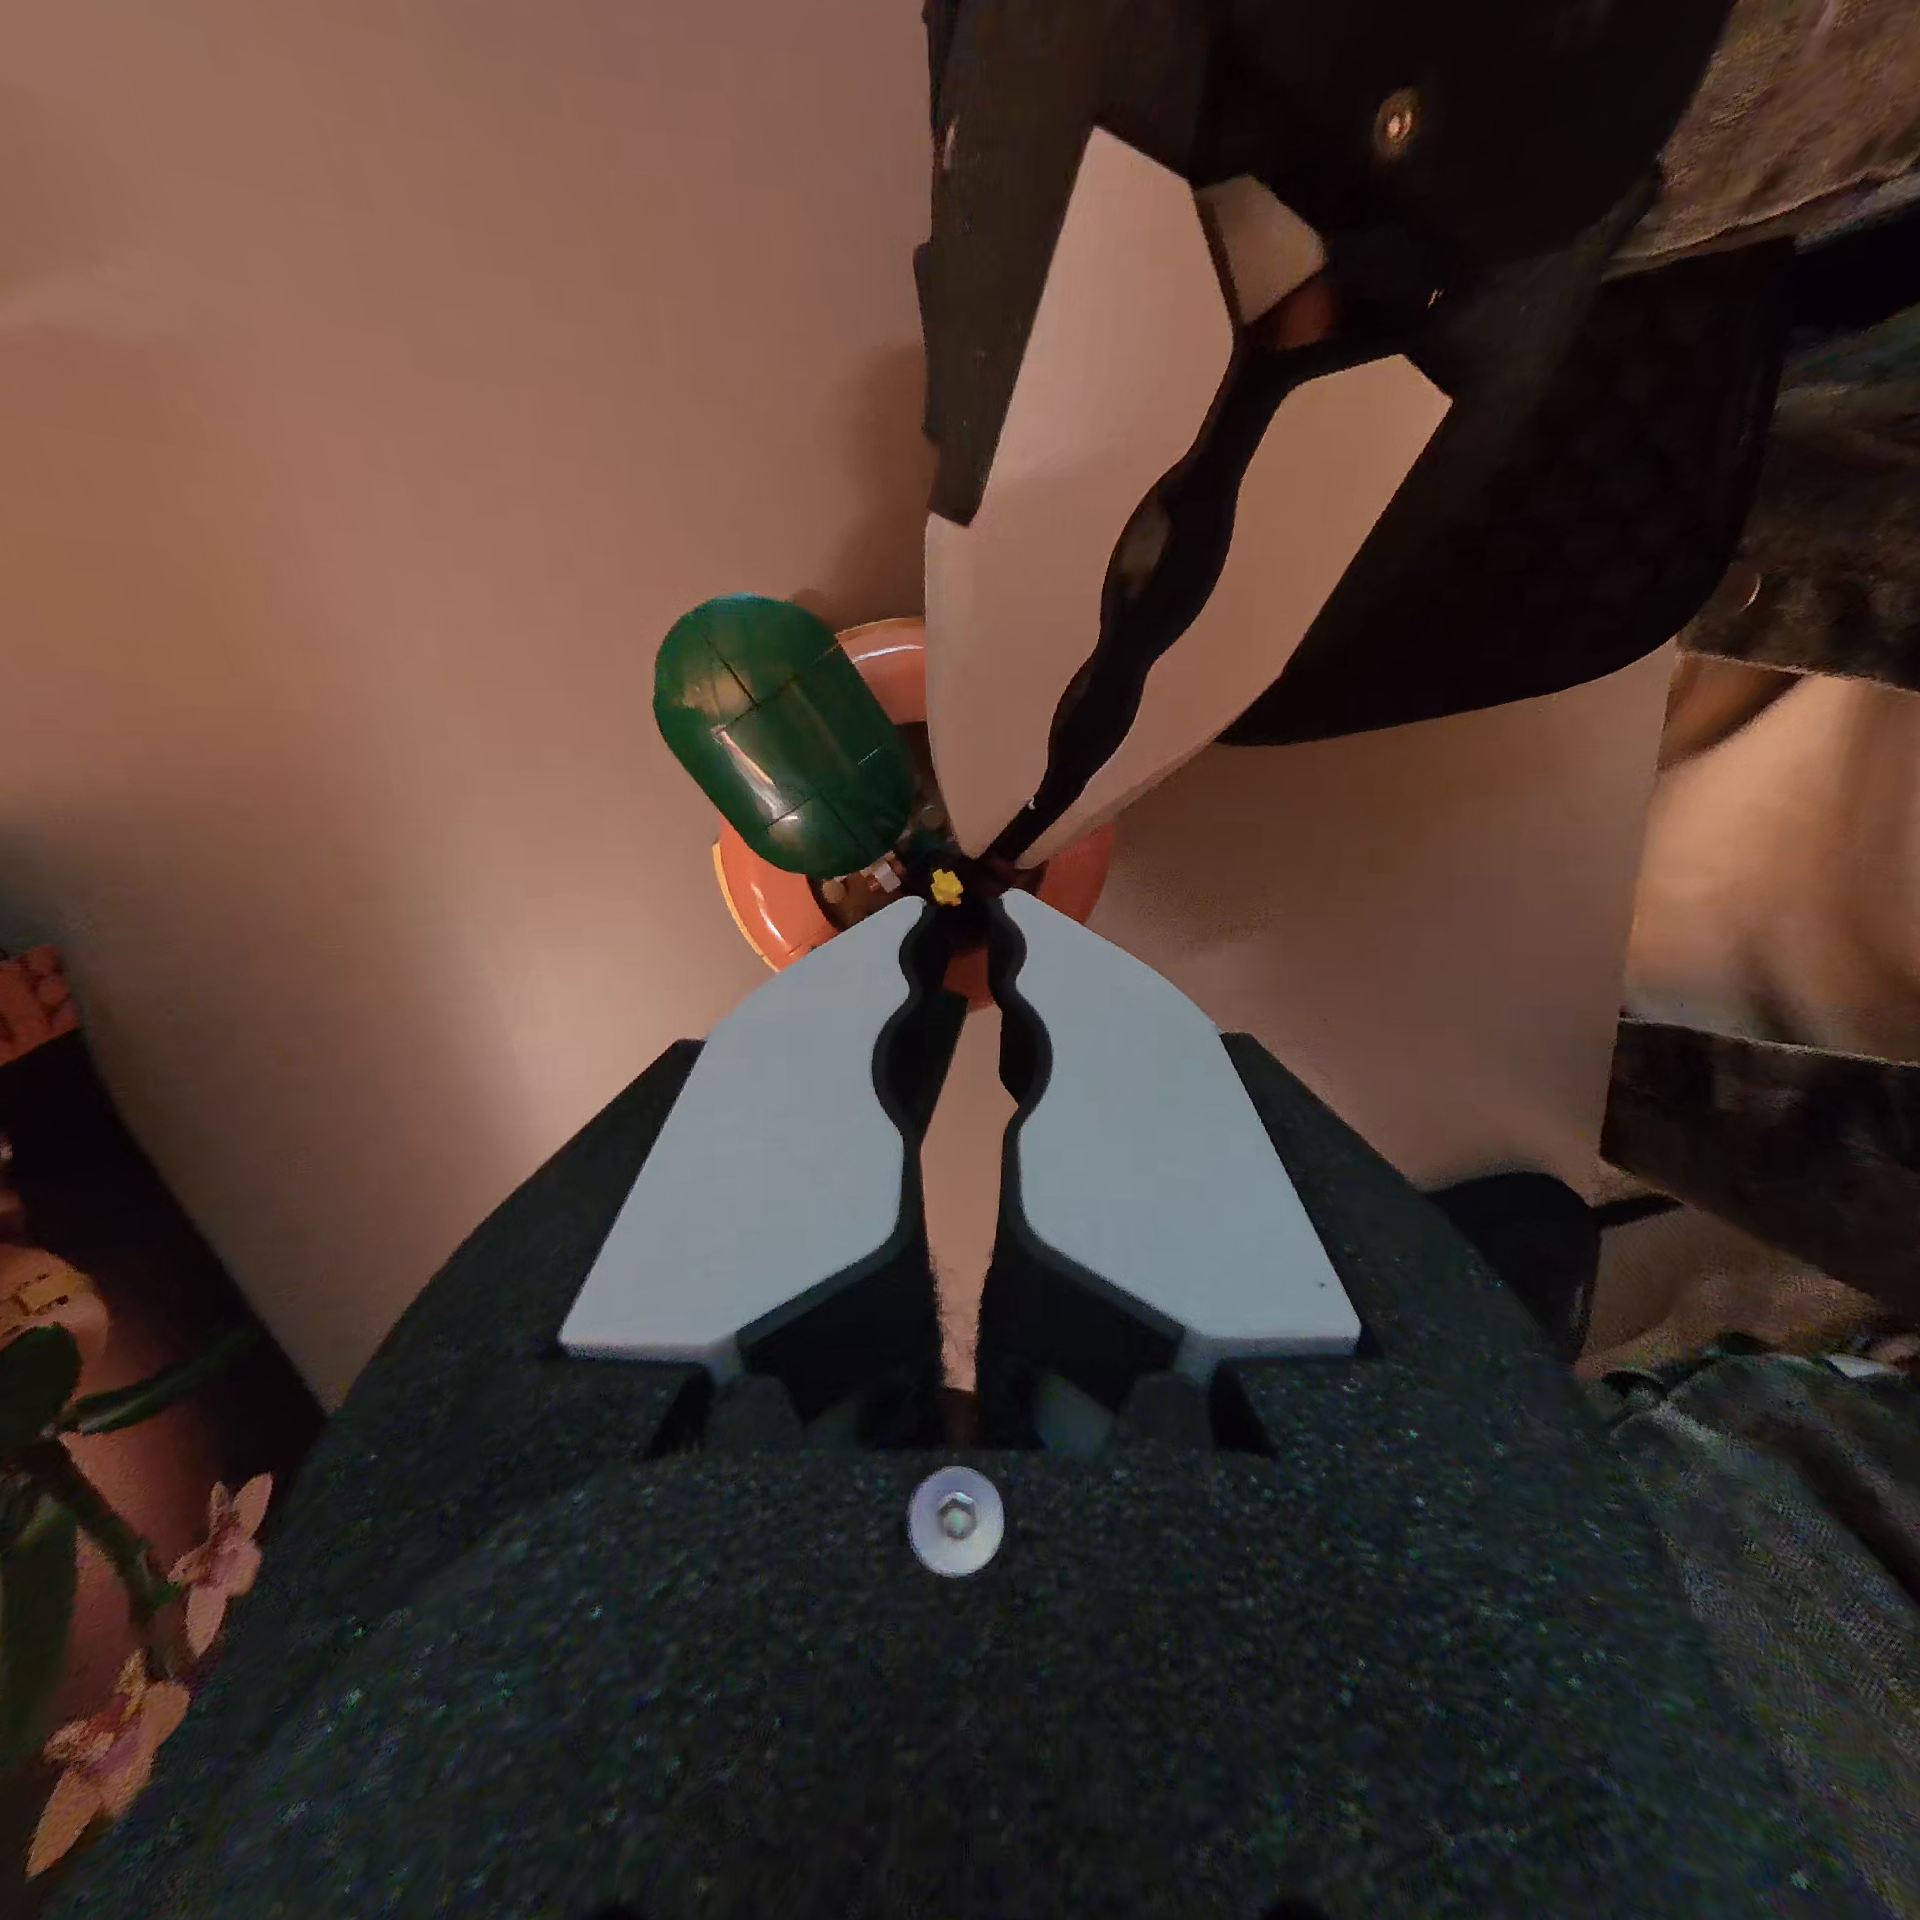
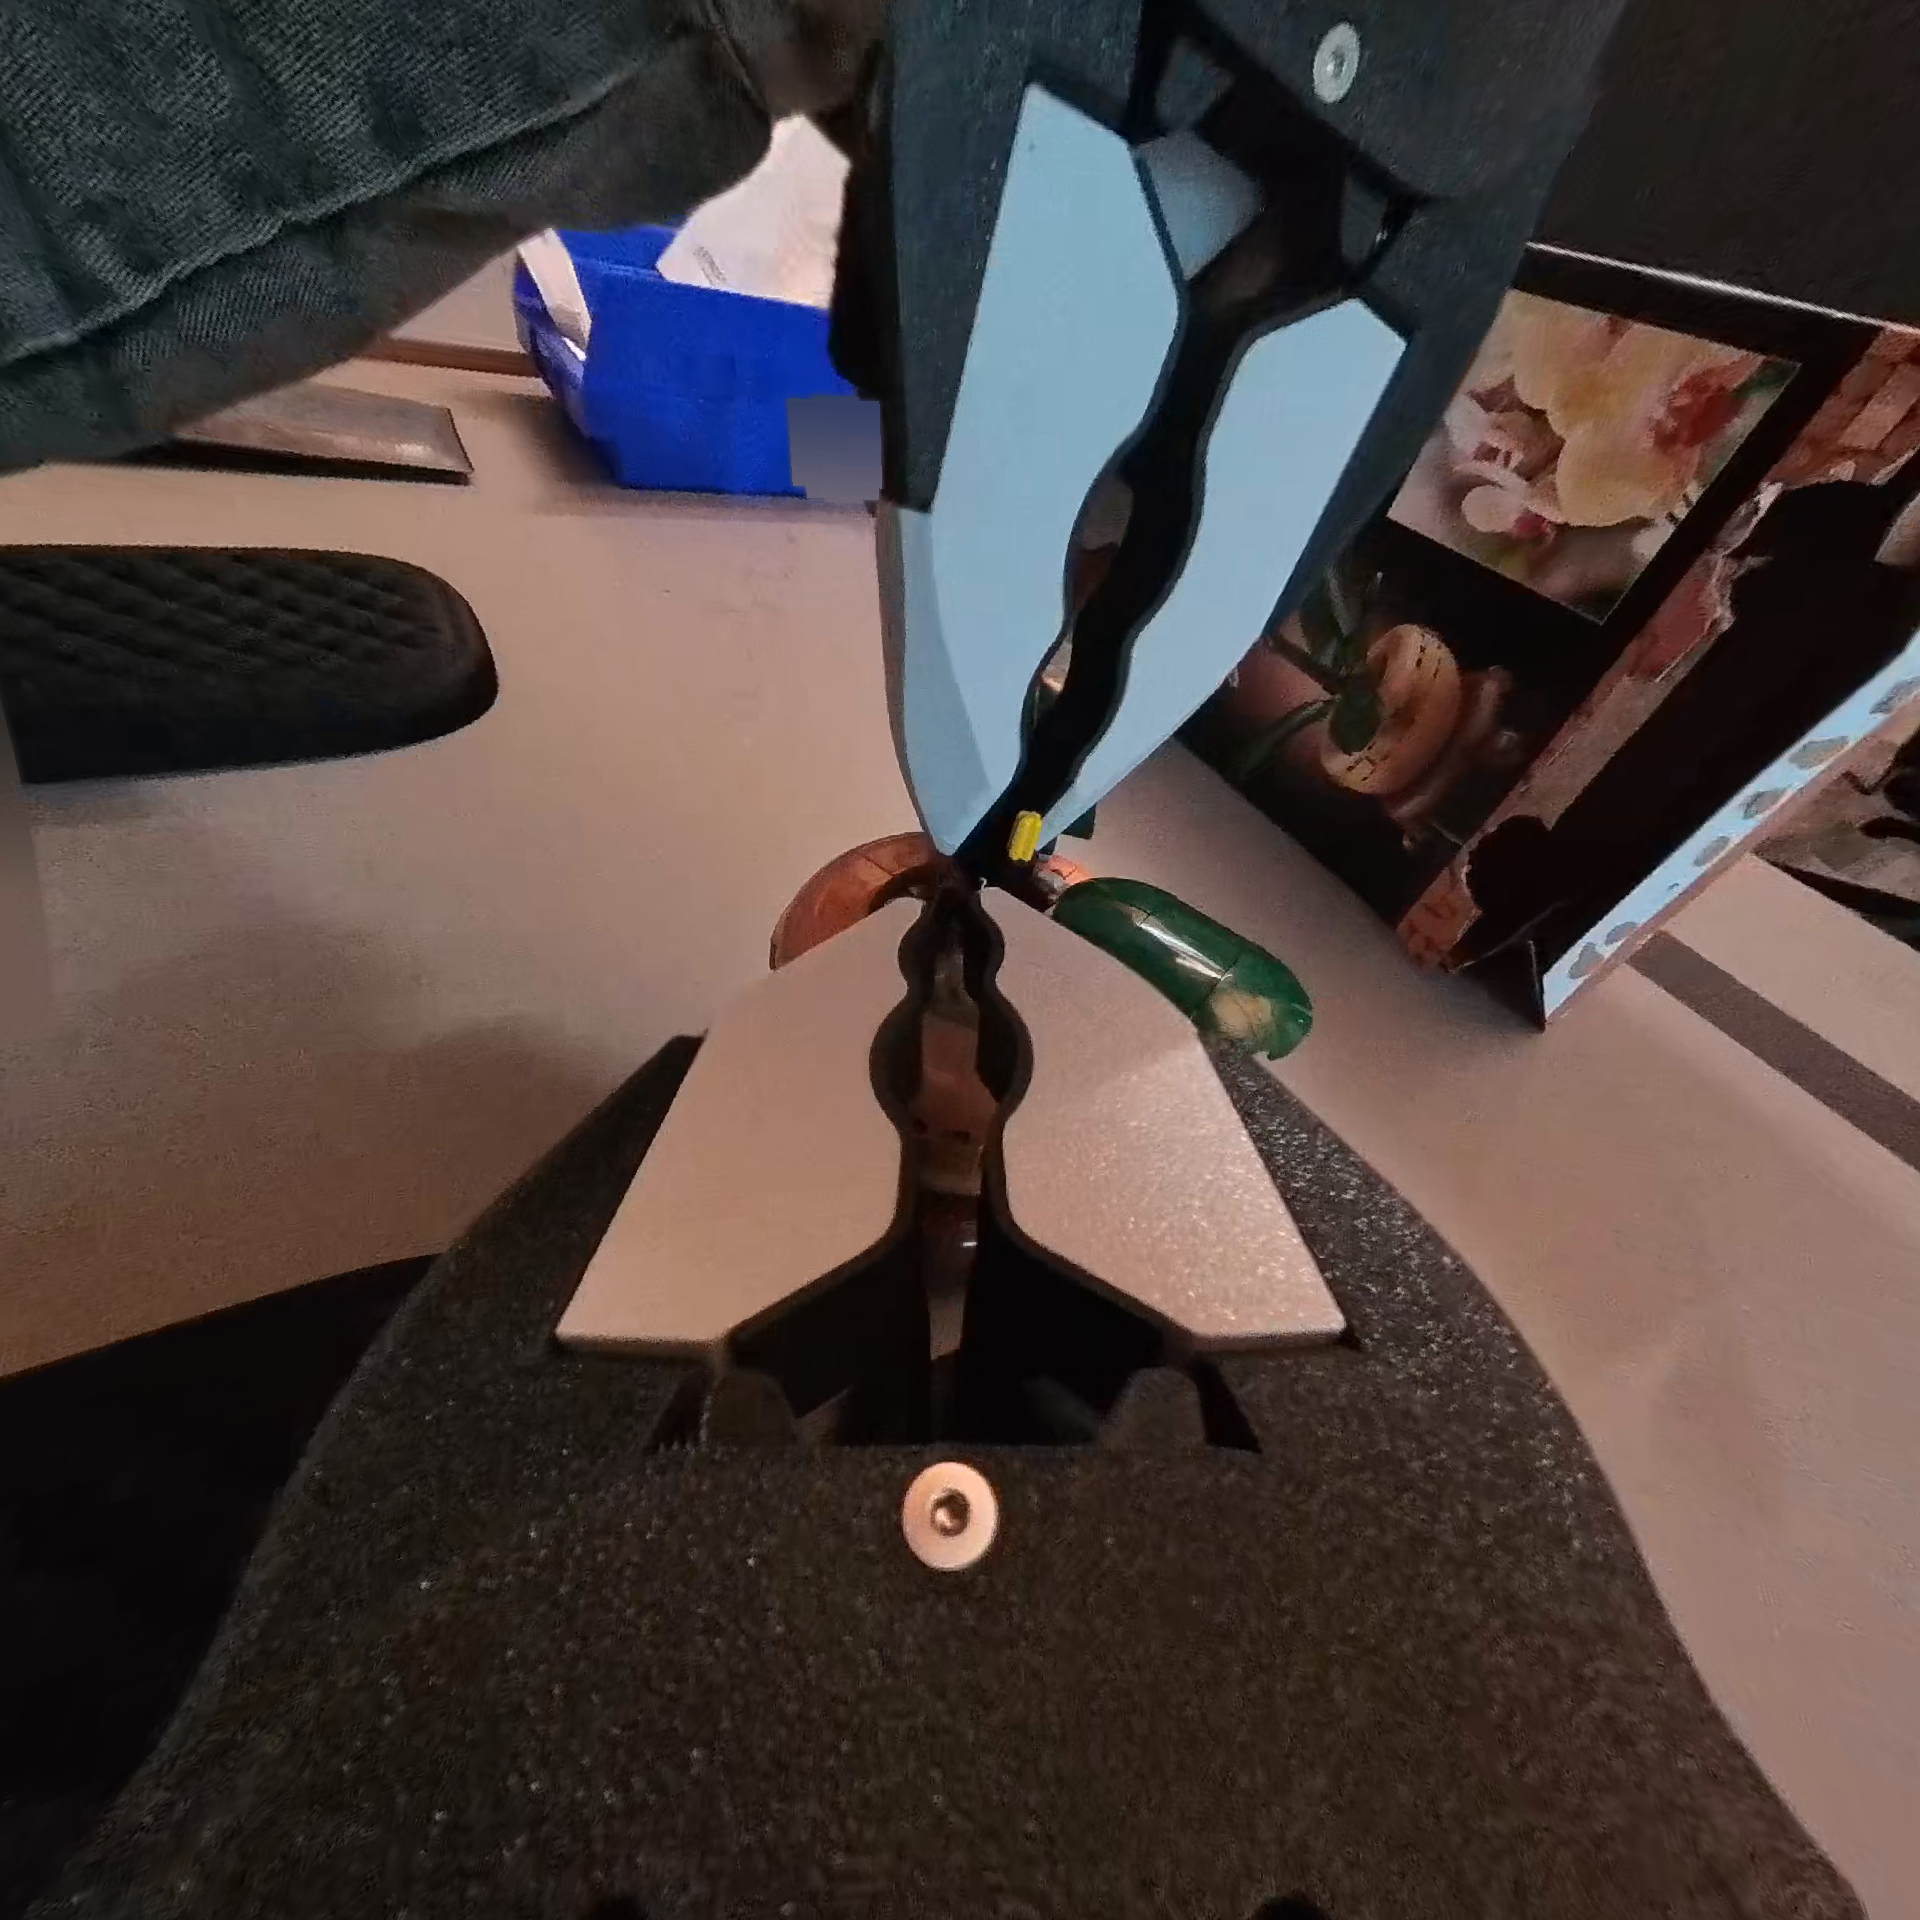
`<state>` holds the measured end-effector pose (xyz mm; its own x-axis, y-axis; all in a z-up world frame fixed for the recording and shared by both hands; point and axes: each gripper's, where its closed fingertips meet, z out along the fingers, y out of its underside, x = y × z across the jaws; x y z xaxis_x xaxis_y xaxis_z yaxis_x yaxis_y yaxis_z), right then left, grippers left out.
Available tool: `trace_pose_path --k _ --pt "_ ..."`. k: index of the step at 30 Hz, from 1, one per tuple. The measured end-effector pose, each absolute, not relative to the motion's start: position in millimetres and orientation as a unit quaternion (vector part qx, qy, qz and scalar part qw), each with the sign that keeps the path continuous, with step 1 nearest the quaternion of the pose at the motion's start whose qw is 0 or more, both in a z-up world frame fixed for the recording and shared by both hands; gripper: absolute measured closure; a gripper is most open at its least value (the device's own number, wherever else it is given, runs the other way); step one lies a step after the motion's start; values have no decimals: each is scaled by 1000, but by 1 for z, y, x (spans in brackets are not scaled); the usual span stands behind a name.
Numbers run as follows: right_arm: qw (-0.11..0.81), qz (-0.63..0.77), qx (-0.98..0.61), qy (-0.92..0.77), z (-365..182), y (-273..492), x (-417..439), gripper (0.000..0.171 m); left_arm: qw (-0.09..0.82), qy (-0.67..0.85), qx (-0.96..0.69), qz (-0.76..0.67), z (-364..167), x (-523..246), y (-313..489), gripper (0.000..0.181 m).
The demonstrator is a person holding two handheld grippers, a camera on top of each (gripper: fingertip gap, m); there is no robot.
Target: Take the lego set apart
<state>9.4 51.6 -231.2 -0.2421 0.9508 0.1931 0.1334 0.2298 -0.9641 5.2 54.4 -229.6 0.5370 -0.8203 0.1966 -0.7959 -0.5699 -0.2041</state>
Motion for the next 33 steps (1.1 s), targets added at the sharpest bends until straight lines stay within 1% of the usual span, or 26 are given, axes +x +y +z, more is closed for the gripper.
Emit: trace_pose_path --k 4,7,10,15,18,21,28,30,33 --pt "443 463 -425 -640 -231 52 9 167 76 443 -876 -175 -228 5 53 174" --pt "449 456 -422 -642 -231 52 9 167 72 443 -872 -196 -224 3 45 178" --pt "446 459 -424 -640 -231 53 9 167 80 442 -875 -181 -220 -3 44 178" --pt "456 449 -419 -644 -231 53 9 167 153 448 -869 -145 -212 -5 58 175" --pt "478 423 -404 -655 -231 53 9 167 157 465 -862 -127 -222 -2 58 174" --pt "497 399 -396 -661 -230 54 9 167 185 459 -861 -118 -223 -2 66 175" --pt "518 373 -382 -668 -230 56 9 167 213 462 -855 -98 -217 2 73 176" --pt "533 356 -367 -674 -229 55 9 167 191 463 -863 -71 -226 -3 73 174" --pt "546 333 -357 -681 -230 56 9 167 185 449 -872 -65 -232 -1 76 179"
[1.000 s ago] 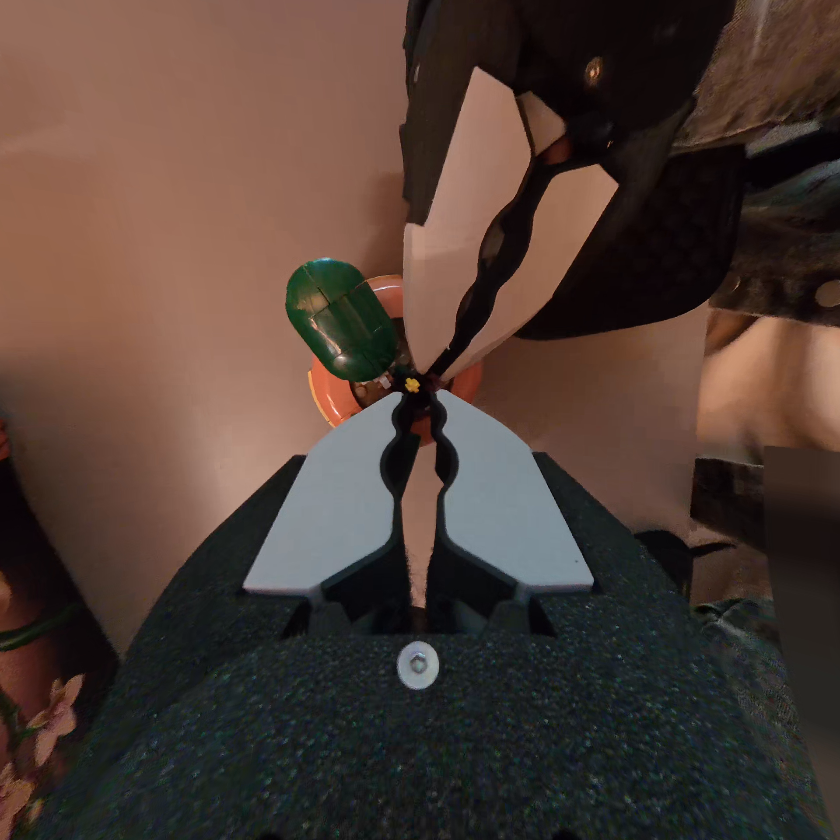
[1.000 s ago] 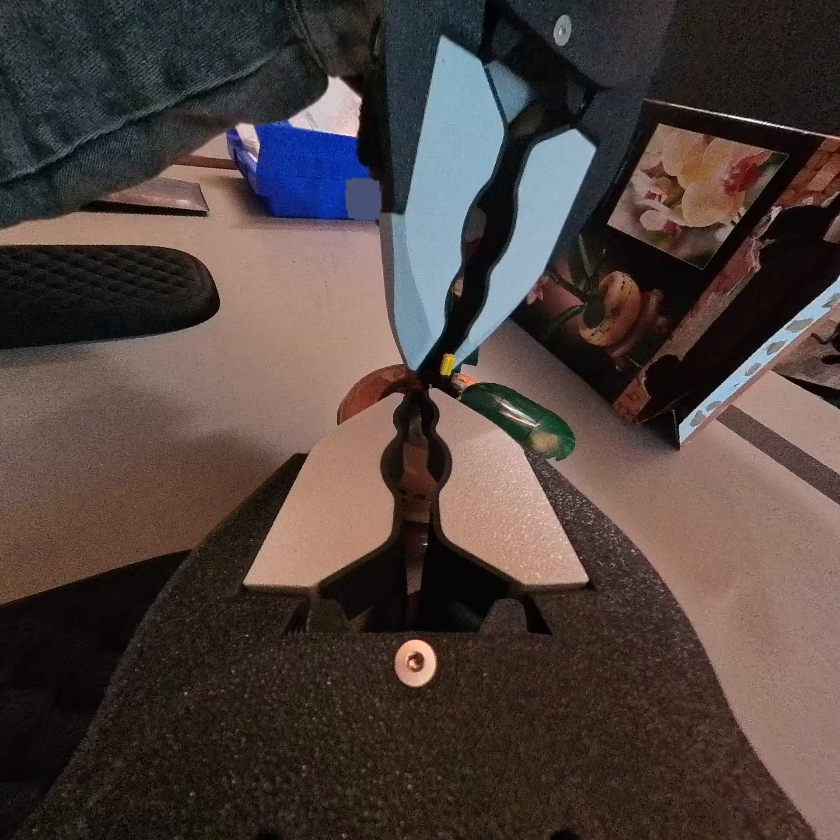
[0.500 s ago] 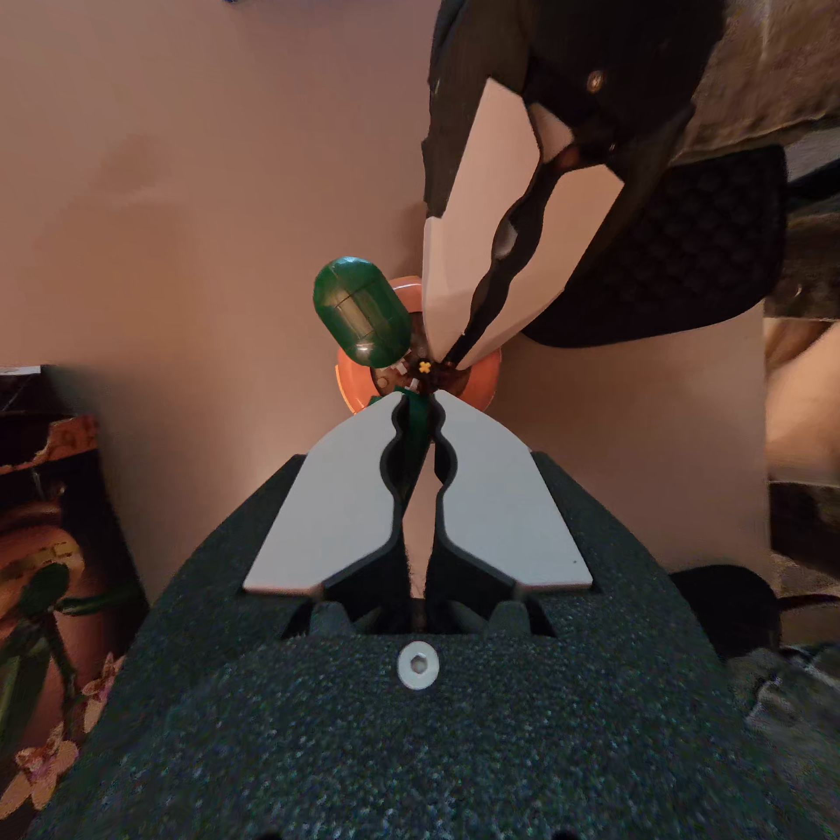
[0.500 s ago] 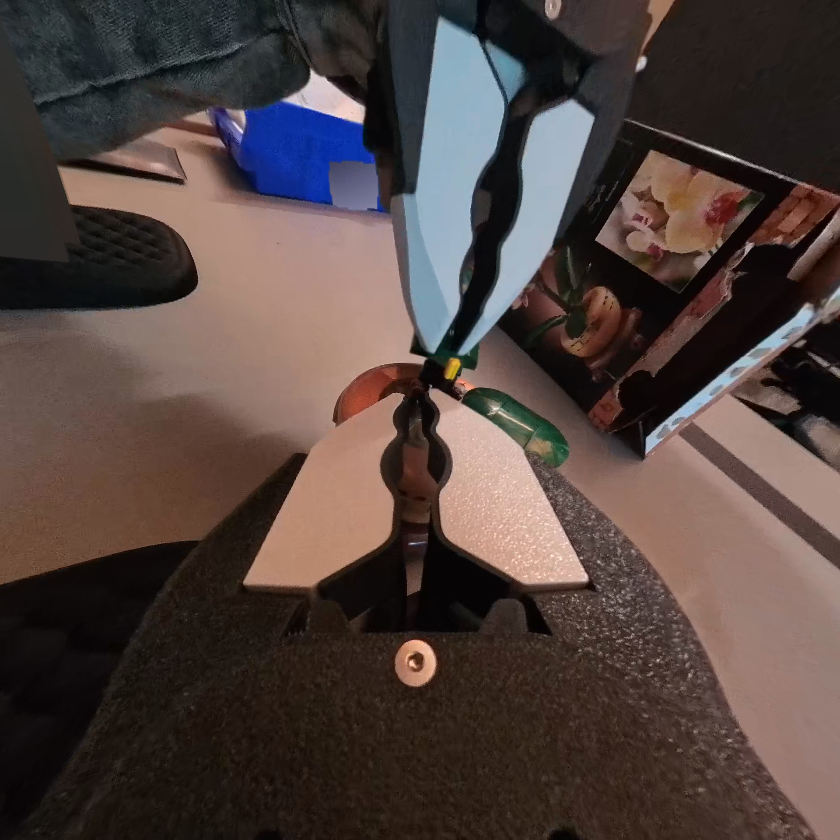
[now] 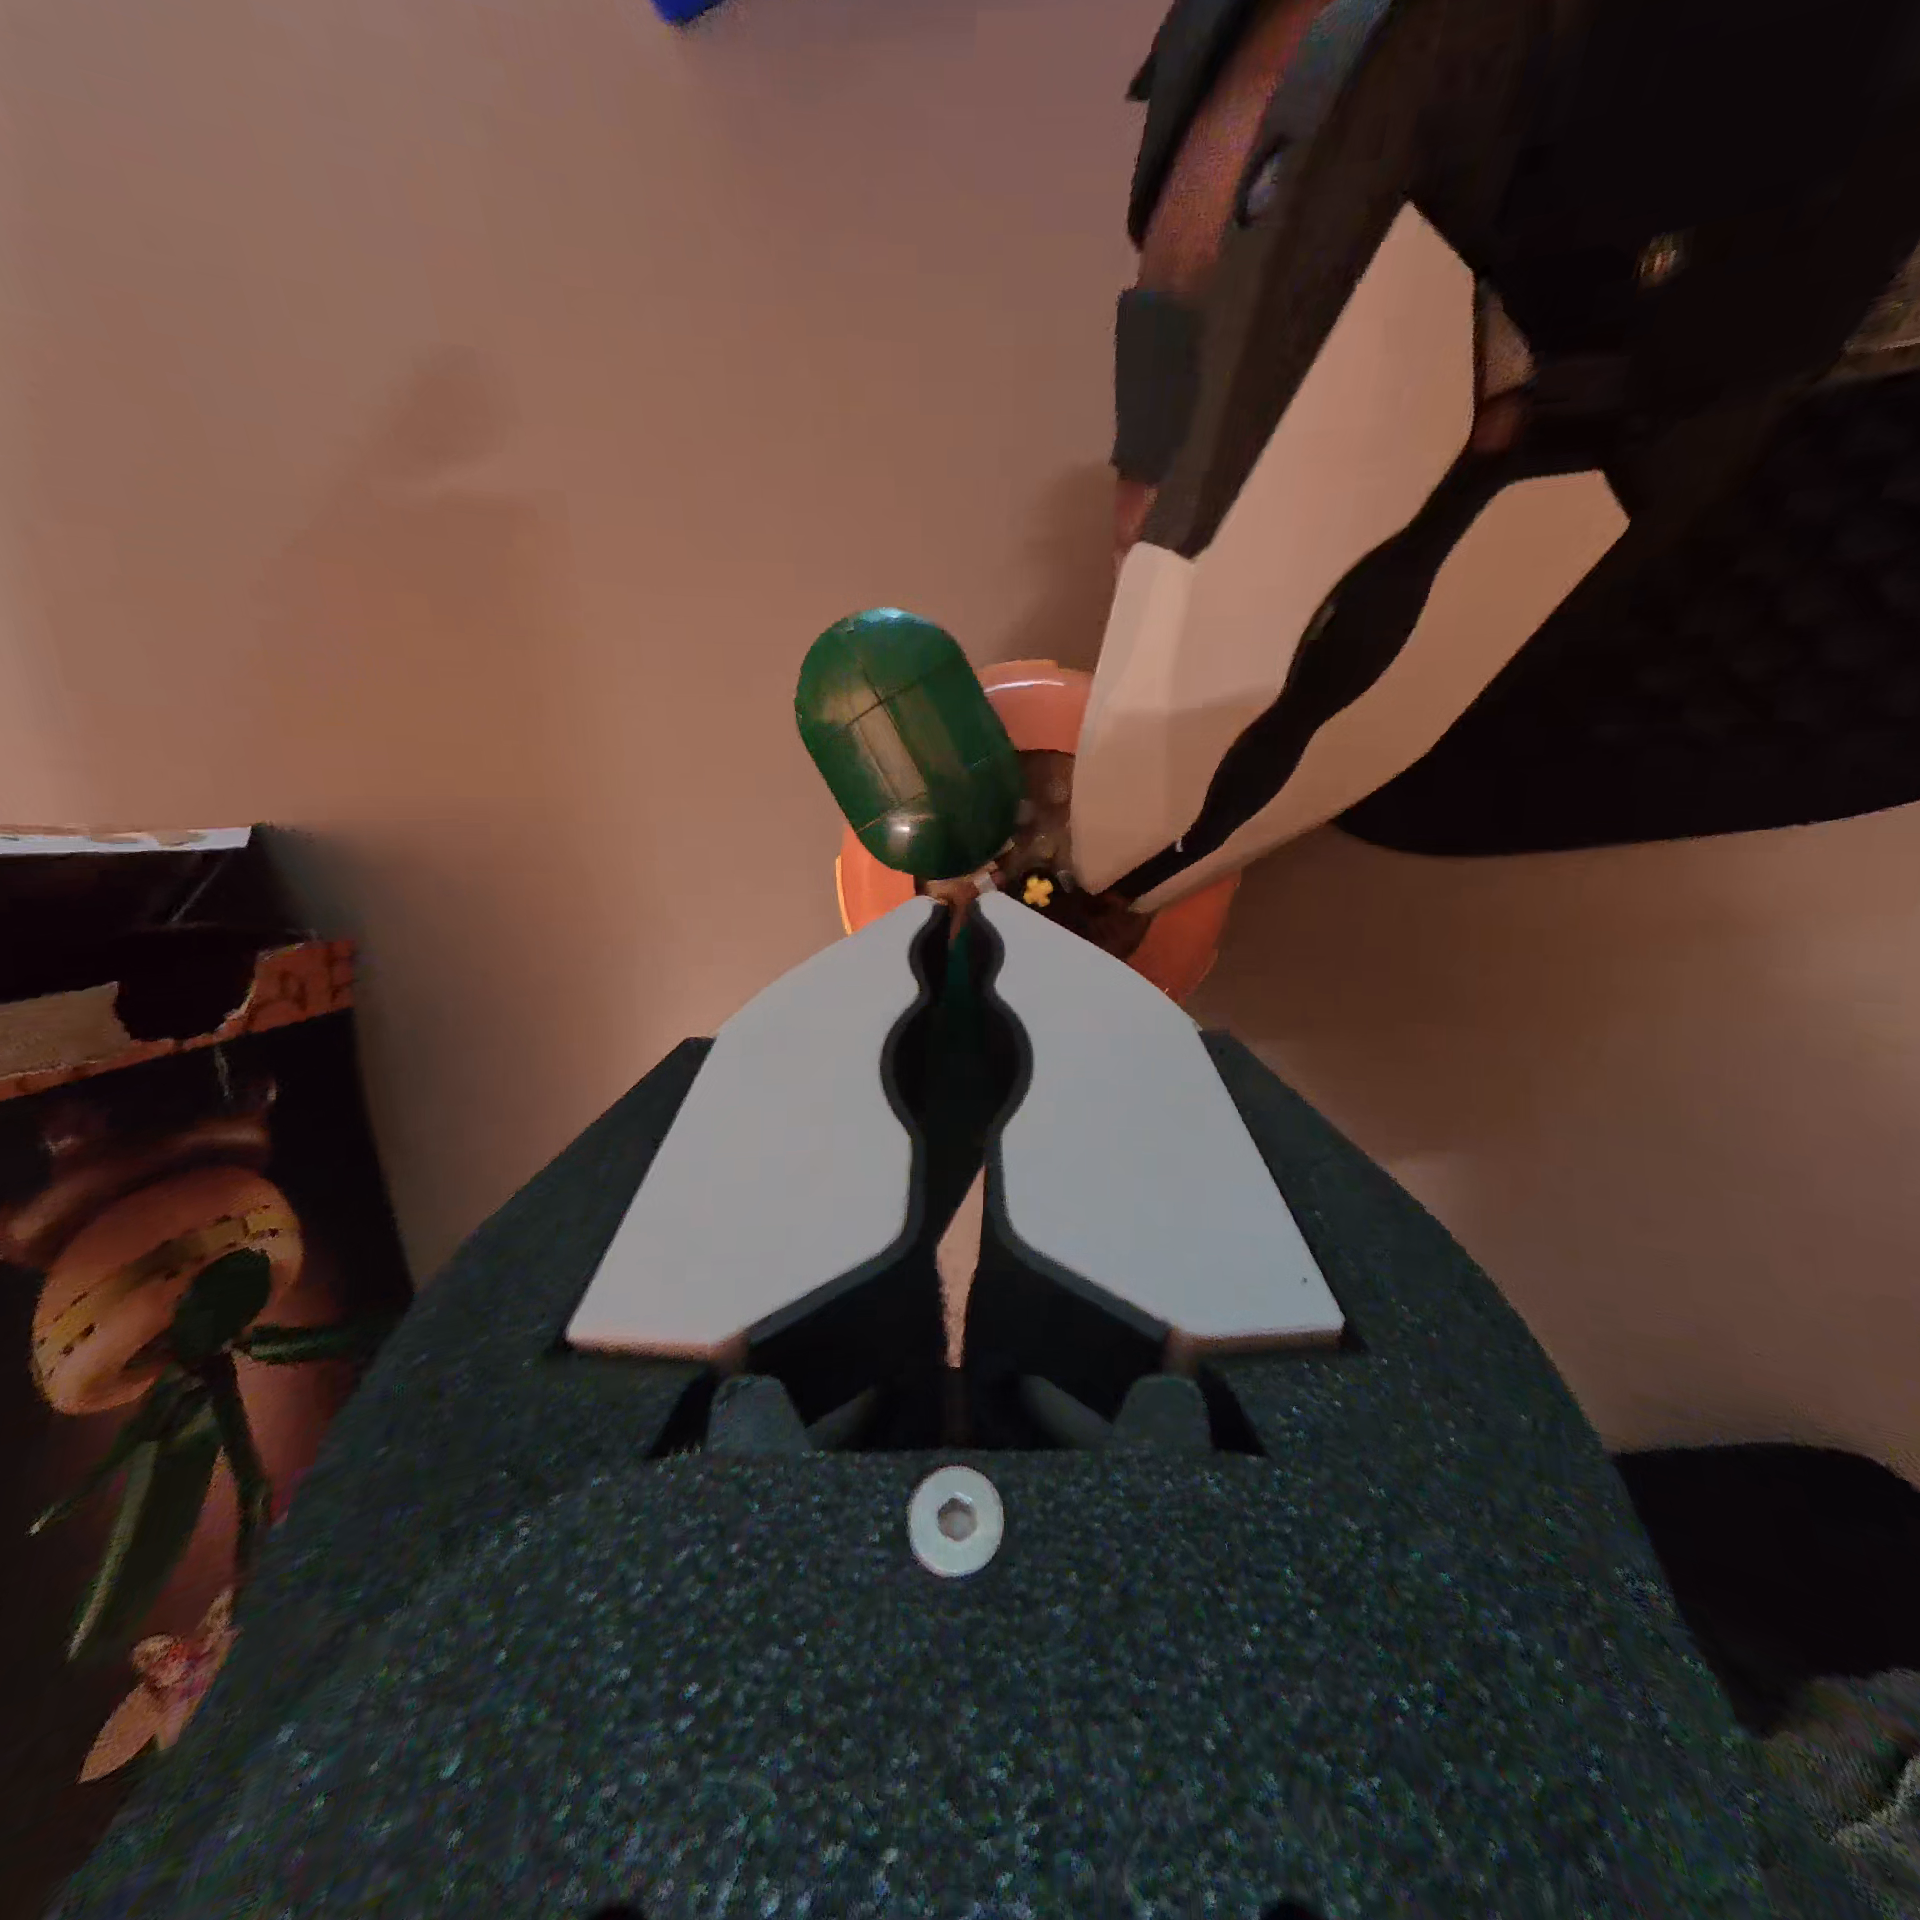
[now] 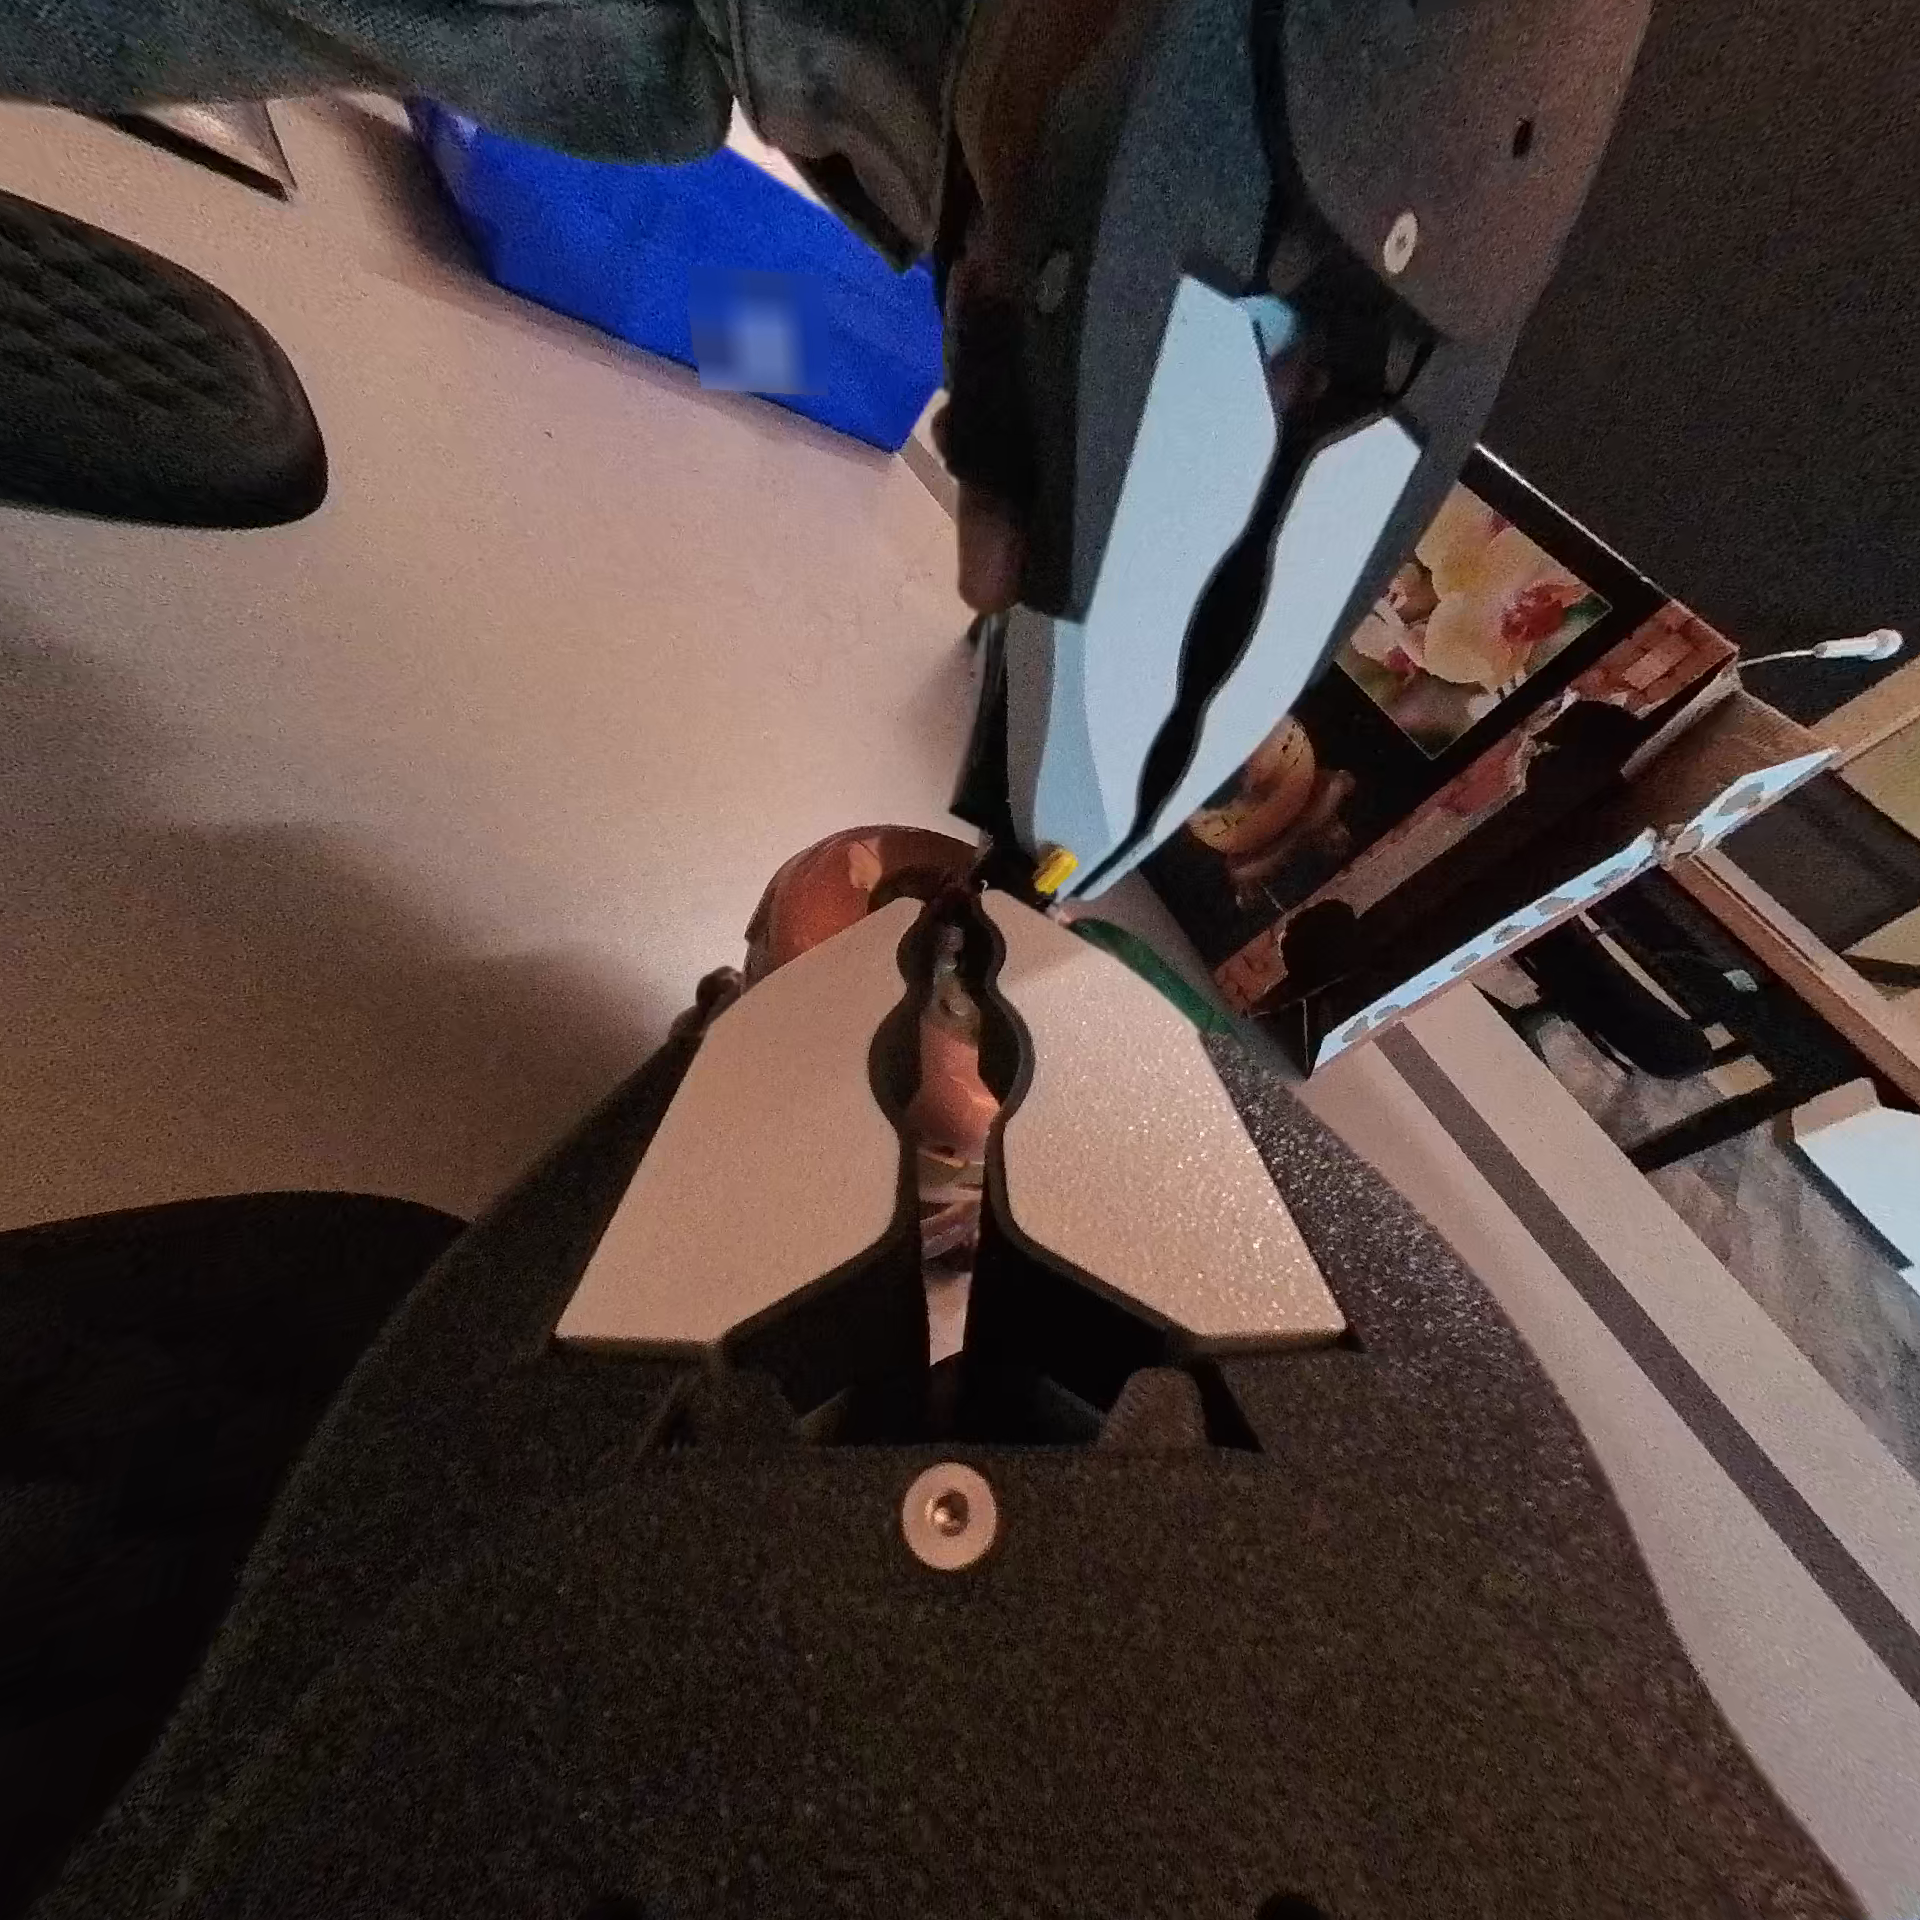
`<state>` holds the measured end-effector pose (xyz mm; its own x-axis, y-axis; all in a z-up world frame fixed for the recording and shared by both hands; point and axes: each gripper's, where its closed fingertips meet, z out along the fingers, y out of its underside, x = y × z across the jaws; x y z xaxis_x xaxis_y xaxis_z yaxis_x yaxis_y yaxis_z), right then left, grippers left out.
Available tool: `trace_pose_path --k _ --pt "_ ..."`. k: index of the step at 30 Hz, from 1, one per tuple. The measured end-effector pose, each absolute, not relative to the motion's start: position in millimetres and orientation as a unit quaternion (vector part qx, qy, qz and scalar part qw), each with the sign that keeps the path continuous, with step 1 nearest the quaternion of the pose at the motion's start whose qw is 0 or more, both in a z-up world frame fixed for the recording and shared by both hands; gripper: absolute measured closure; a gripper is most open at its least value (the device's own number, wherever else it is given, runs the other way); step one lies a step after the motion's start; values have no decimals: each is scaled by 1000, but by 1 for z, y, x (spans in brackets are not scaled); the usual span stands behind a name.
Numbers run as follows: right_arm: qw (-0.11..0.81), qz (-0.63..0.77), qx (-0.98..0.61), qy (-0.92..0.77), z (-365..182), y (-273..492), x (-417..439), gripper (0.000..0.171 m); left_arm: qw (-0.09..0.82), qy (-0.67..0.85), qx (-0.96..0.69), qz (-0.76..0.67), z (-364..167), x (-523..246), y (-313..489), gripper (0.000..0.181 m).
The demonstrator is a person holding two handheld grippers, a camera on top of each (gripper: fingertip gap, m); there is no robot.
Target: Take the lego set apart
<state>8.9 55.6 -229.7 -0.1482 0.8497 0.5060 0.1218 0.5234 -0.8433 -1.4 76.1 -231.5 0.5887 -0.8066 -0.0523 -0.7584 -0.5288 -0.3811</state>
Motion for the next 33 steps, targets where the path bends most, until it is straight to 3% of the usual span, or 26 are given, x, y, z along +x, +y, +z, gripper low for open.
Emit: trace_pose_path --k 12,15,21,24,28,33 --pt "530 375 -372 -663 -228 57 10 167 146 403 -902 -45 -233 0 79 181" --pt "557 322 -349 -682 -227 54 9 167 135 399 -906 -42 -234 -1 78 181" --pt "544 344 -345 -683 -226 46 12 167 42 418 -901 105 -272 -49 82 181" --pt "543 387 -365 -650 -215 58 15 171 119 419 -900 16 -241 -27 80 181" --pt "523 368 -357 -681 -227 50 10 171 177 429 -886 1 -206 -28 78 181" --pt "527 445 -355 -631 -202 50 22 169 295 394 -870 -16 -191 -33 72 181"
